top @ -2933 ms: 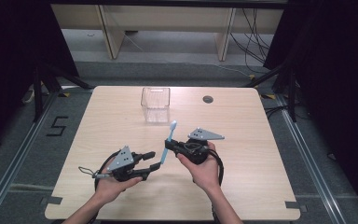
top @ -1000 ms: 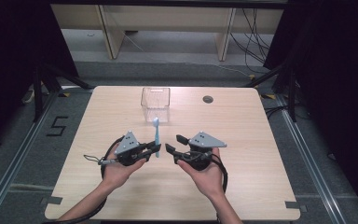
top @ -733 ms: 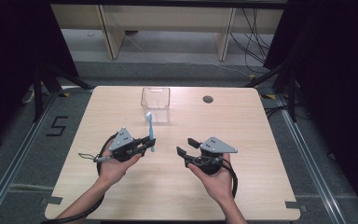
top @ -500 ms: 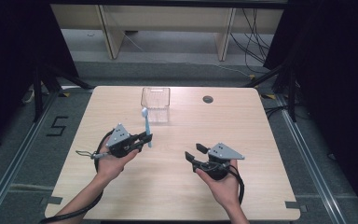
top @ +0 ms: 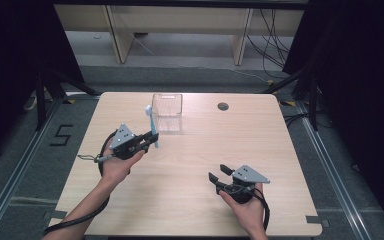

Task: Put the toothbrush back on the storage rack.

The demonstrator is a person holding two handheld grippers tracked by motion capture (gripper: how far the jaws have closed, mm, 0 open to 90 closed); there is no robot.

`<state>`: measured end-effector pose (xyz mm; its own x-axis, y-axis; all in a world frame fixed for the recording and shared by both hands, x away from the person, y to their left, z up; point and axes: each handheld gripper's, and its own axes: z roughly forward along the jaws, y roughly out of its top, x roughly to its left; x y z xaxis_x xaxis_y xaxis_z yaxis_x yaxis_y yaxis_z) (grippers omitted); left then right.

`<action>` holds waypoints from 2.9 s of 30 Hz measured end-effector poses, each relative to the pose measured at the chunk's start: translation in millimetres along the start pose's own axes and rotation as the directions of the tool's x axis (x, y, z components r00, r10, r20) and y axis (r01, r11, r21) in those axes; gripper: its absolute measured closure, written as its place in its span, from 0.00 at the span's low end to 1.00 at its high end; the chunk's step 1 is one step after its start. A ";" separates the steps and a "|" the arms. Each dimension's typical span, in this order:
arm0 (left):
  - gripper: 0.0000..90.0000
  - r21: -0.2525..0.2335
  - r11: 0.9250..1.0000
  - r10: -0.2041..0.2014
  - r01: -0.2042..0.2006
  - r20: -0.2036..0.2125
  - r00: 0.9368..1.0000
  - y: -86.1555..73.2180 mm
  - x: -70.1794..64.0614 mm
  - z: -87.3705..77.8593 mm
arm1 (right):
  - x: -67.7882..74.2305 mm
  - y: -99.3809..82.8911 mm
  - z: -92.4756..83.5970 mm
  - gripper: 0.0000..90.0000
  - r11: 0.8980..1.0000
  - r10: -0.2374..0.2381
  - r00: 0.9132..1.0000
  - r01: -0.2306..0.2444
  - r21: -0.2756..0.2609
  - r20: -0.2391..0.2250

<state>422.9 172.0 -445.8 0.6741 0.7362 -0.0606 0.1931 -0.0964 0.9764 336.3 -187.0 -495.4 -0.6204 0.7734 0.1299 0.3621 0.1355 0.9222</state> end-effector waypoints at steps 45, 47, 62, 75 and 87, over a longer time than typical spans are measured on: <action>0.87 -0.069 0.997 0.027 -0.034 -0.097 0.995 33.7 53.2 33.9 | -2.4 -9.2 -2.1 0.50 1.000 -0.002 0.999 0.002 -0.005 0.039; 0.87 -0.074 0.997 0.006 -0.013 -0.088 0.996 35.5 56.8 37.3 | -2.5 -9.3 -2.1 0.50 1.000 0.000 0.999 0.000 -0.005 0.039; 0.87 -0.079 0.996 0.026 -0.036 -0.124 0.992 46.2 65.5 54.1 | -4.4 -7.8 -3.3 0.49 1.000 -0.006 0.999 0.005 0.007 0.042; 0.87 -0.071 0.997 0.003 -0.013 -0.144 0.990 42.5 74.2 63.3 | -4.6 -8.5 0.1 0.49 1.000 -0.015 0.999 0.015 -0.016 0.040; 0.87 -0.064 0.998 0.011 -0.021 -0.150 0.989 42.0 75.9 68.3 | -2.8 -8.6 -1.3 0.49 1.000 0.007 0.999 -0.007 0.012 0.031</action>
<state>530.9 178.1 -423.5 0.5615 0.8273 -0.0179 0.1326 -0.0686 0.9888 334.0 -191.1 -503.2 -0.5957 0.7935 0.1248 0.3748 0.1371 0.9169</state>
